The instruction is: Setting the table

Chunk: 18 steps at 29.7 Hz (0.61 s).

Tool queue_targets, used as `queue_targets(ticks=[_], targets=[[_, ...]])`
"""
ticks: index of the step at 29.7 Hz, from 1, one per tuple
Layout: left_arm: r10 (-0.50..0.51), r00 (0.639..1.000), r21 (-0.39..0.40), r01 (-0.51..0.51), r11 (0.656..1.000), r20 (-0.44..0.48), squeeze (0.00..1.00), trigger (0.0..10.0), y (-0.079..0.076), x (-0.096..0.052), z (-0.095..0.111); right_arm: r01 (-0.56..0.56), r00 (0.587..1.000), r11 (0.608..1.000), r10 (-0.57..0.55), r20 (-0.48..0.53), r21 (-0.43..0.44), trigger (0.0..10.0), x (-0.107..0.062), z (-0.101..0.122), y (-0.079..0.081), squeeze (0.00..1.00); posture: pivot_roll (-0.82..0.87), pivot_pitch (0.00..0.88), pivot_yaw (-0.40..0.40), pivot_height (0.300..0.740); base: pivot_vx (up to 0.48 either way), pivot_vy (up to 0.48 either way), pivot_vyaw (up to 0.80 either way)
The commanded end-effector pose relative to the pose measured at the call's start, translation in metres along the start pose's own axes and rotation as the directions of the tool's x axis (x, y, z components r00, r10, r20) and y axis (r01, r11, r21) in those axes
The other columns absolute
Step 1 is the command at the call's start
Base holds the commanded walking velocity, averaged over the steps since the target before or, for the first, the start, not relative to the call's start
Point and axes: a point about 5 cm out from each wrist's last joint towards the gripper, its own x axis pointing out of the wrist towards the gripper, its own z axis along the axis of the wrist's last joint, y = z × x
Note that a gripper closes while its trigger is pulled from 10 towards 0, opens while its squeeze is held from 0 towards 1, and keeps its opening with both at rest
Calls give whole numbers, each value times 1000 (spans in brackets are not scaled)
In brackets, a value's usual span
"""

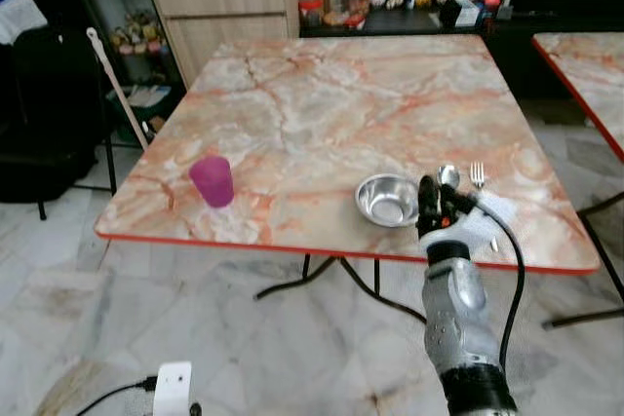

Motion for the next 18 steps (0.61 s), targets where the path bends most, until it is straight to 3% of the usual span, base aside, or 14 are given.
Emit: queue_targets(ticks=[1, 9, 10, 11, 18], targets=[[16, 1000, -17, -16, 1000, -5, 0, 10000, 2, 0, -2, 63, 997, 996, -61, -40, 55, 10000, 3, -6, -3, 0, -11, 4, 71, 740, 0, 0, 0], [15, 1000, -20, -16, 1000, -9, 0, 10000, 2, -1, -3, 99, 990, 994, -94, -104, 50, 10000, 15, -13, -8, 0, -3, 1, 68, 740, 0, 0, 0], [17, 1000, -22, -17, 1000, -8, 0, 10000, 2, 0, -2, 87, 991, 994, -79, -112, 66, 10000, 17, -14, -7, 561, -3, 1, 68, 740, 0, 0, 0], [18, 1000, -23, -18, 1000, -6, 0, 10000, 2, 0, -2, 91, 989, 995, -84, -119, 51, 10000, 19, -15, -7, 1000, 2, 0, 66, 740, 0, 0, 0], [16, 1000, -28, -16, 999, -5, 0, 10000, 2, 0, 0, 133, 978, 987, -117, -170, 87, 10000, 26, -20, -7, 1000, 7, 0, 67, 740, 0, 0, 0]])
